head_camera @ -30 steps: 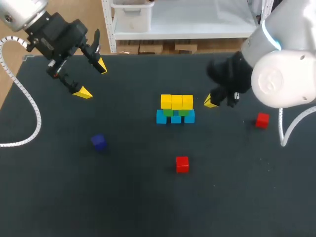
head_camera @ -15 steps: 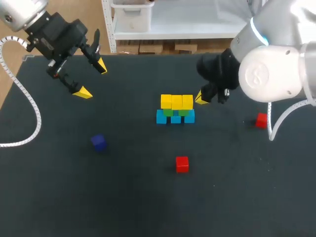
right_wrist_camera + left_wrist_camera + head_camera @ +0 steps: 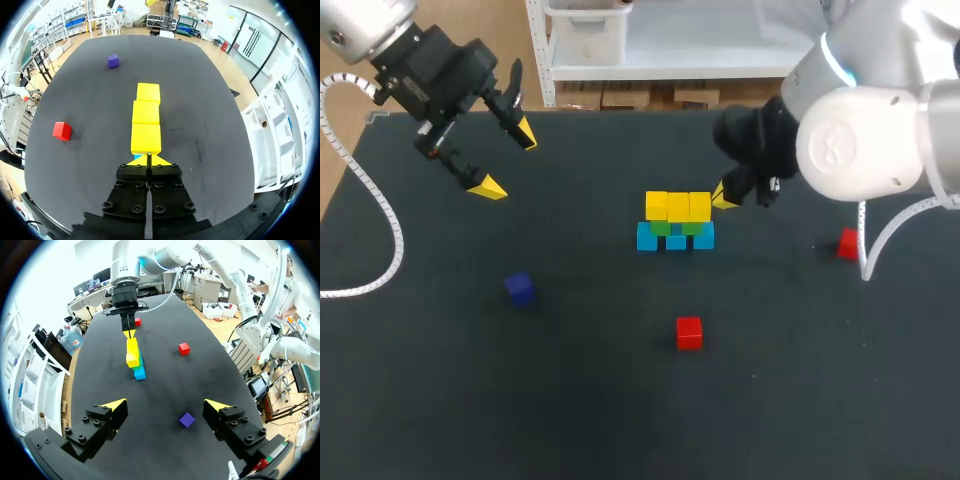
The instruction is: Place the blue cubes, place green cubes on the blue cubes, place the yellow cubes on the green cubes, then place the red cubes on the yellow cubes, and place purple cube on the red cubes.
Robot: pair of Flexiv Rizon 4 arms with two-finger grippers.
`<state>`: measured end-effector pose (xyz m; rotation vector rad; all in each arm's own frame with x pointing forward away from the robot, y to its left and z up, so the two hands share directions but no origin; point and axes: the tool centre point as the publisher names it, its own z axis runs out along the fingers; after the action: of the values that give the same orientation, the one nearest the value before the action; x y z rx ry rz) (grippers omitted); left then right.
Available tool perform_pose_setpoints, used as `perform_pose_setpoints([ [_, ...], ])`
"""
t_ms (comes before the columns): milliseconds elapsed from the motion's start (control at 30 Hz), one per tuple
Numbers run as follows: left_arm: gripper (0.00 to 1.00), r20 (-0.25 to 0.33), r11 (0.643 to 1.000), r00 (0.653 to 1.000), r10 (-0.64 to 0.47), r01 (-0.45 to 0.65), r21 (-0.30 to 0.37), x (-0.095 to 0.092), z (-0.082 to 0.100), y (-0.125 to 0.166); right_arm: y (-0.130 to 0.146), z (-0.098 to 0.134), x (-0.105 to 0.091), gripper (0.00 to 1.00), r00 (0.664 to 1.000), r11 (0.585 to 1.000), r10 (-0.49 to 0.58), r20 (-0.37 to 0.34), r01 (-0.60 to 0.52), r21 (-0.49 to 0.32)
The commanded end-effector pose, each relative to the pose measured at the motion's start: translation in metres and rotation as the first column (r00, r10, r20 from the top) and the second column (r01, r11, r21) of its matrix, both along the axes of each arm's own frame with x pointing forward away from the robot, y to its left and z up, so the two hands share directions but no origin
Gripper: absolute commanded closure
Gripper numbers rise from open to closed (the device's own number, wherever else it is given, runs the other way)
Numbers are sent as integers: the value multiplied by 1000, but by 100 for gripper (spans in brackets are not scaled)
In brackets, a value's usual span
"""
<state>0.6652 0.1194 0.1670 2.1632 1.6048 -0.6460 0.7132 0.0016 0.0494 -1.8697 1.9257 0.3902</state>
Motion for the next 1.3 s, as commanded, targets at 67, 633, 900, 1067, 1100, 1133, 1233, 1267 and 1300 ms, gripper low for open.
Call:
perform_pose_setpoints([
  [67, 0, 1, 1000, 1000, -3, 3, -2, 1, 0, 1, 2, -1, 1, 100, 1000, 1000, 6, -4, -6, 3],
  [633, 0, 1, 1000, 1000, -3, 3, -2, 1, 0, 1, -8, 1, -8, 100, 1000, 1000, -15, -5, 15, -12],
  [900, 0, 1, 1000, 1000, -3, 3, -2, 1, 0, 1, -22, 11, -28, 35, 999, 996, -31, -12, 32, 88],
  [1067, 0, 1, 1000, 1000, -3, 3, -2, 1, 0, 1, -38, 15, -39, 0, 999, 983, -40, -22, 43, 177],
  [1100, 0, 1, 1000, 1000, -3, 3, -2, 1, 0, 1, -41, 15, -42, 0, 999, 983, -38, -23, 42, 180],
  [1133, 0, 1, 1000, 1000, -3, 3, -2, 1, 0, 1, -44, 15, -44, 0, 999, 982, -40, -24, 44, 185],
  [1233, 0, 1, 1000, 1000, -3, 3, -2, 1, 0, 1, -54, 17, -51, 0, 999, 982, -41, -19, 44, 185],
  [1267, 0, 1, 1000, 1000, -3, 3, -2, 1, 0, 1, -57, 17, -54, 0, 999, 982, -42, -18, 44, 185],
  [1300, 0, 1, 1000, 1000, -3, 3, -2, 1, 0, 1, -61, 17, -56, 0, 999, 982, -40, -16, 42, 183],
])
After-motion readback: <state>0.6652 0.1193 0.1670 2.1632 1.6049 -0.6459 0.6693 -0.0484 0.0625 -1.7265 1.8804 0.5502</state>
